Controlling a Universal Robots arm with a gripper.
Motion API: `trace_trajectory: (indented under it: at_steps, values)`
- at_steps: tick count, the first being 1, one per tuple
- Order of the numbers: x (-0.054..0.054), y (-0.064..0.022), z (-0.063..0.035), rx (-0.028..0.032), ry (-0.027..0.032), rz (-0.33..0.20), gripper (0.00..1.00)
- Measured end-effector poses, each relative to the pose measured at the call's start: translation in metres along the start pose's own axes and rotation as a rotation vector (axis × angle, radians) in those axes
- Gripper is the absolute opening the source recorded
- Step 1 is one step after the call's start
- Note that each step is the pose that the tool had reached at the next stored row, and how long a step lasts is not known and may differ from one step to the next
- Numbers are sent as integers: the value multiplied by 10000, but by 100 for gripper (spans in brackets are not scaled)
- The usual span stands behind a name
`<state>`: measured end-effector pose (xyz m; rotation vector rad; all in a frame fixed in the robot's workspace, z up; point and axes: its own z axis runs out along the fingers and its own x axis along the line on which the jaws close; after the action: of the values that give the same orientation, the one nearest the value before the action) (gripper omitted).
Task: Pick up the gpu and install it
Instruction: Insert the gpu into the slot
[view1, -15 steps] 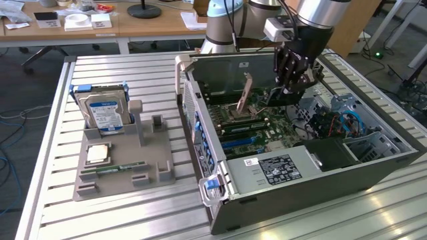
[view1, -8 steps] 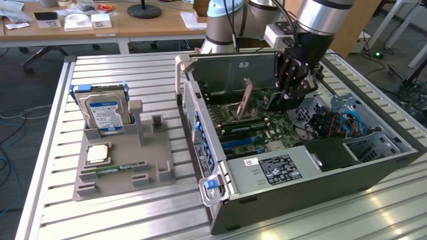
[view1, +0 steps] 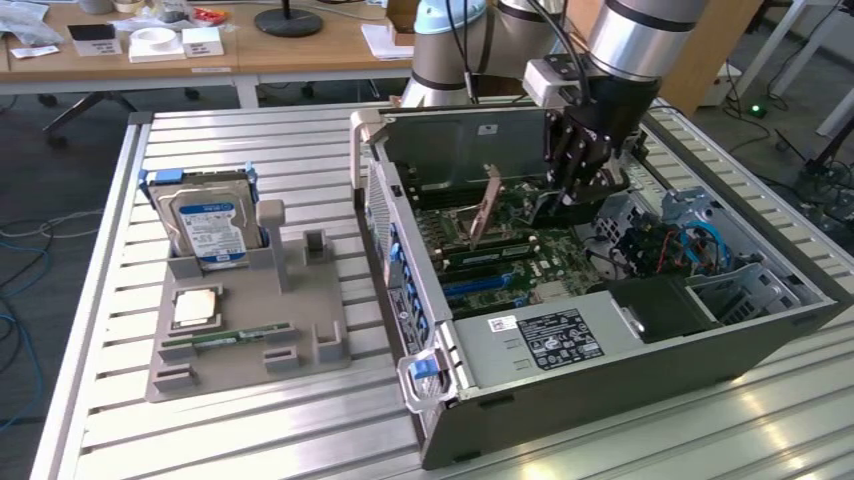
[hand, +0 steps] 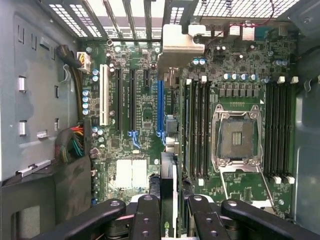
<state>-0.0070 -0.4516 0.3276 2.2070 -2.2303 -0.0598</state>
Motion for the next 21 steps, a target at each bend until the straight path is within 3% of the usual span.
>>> trace_trajectory:
  at_steps: [5,15,21]
  values:
    - [1,77,20,26,-5,1,26]
    - [37,159,190,45,-4,-9,26]
    - [39,201,227,73,-3,-14,26]
